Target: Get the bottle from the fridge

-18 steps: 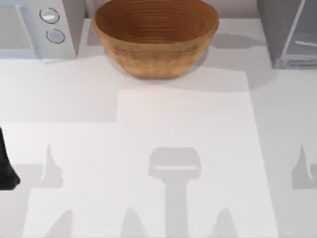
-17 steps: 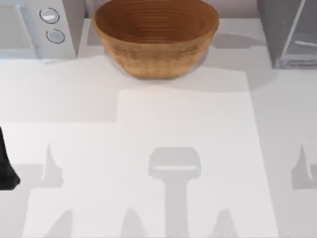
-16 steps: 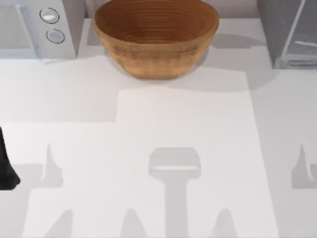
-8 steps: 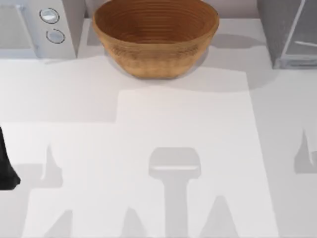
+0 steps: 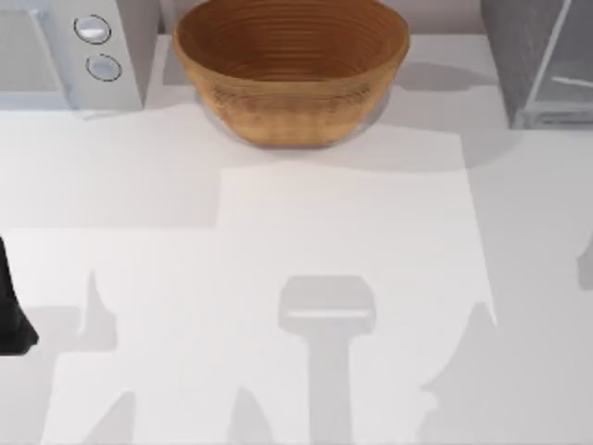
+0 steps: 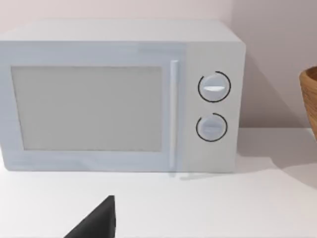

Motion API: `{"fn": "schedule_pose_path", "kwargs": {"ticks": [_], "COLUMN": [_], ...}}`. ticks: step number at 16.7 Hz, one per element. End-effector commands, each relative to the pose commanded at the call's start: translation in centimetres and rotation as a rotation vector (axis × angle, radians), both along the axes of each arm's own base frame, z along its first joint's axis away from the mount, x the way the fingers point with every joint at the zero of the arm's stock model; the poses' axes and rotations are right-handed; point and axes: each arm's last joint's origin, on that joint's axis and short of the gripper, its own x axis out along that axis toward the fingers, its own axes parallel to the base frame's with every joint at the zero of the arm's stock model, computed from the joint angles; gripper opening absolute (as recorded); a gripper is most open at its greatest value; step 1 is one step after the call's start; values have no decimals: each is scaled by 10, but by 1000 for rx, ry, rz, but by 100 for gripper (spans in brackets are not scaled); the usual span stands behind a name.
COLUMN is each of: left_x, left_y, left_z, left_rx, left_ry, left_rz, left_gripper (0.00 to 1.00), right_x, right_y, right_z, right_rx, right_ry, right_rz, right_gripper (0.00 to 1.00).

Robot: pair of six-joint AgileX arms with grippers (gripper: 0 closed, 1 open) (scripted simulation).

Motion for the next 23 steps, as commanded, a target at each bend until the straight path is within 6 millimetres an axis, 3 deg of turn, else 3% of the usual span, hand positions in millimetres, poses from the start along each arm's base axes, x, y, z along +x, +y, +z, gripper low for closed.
{"fn": "schedule_pose_path", "kwargs": {"ticks": [9, 18, 21, 23], "left_x": [0, 0, 0, 0], "left_y": [0, 0, 0, 0], "left_z": [0, 0, 0, 0], "left_rx": [0, 0, 0, 0], "left_ry": [0, 0, 0, 0], "left_rz": [0, 0, 0, 0], "left_gripper": [100, 100, 100, 100], "right_x": [21, 25, 51, 81], "right_y": [-43, -47, -51, -55], "right_z": [-43, -47, -49, -47], "right_rx": [5, 2, -1, -4], "right_ry": [-14, -18, -13, -16], "right_rz": [7, 11, 8, 4], "right_gripper": [100, 100, 100, 100]}}
